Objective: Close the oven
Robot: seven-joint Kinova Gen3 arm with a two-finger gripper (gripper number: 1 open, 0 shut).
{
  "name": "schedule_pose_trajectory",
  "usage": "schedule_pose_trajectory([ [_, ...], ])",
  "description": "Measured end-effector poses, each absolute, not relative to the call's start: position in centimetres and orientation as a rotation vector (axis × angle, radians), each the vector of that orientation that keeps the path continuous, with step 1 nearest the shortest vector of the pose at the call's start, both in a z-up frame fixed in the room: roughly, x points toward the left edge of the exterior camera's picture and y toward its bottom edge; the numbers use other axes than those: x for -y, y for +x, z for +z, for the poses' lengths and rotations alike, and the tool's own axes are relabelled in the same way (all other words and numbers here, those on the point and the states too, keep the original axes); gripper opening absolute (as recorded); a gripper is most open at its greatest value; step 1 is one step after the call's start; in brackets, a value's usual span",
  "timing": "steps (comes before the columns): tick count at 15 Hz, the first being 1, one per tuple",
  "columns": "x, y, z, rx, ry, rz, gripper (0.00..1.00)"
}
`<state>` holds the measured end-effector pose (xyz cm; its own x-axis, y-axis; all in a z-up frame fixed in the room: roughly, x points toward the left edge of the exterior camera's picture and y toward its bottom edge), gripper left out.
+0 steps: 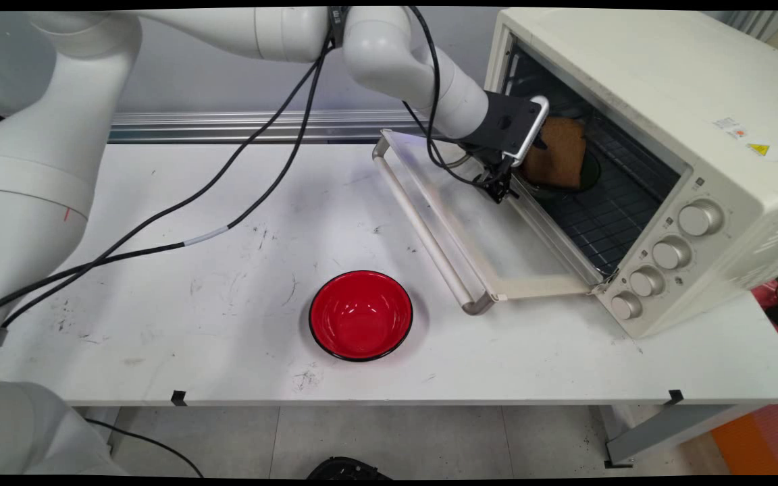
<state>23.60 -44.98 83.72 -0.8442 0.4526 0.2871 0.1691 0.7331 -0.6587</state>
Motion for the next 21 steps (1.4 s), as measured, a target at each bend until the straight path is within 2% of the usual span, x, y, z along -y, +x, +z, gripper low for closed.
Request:
schedule_pose_trajectory([
  [21,36.7,27.0,91.5,2.511,0.008,0.789,1.00],
])
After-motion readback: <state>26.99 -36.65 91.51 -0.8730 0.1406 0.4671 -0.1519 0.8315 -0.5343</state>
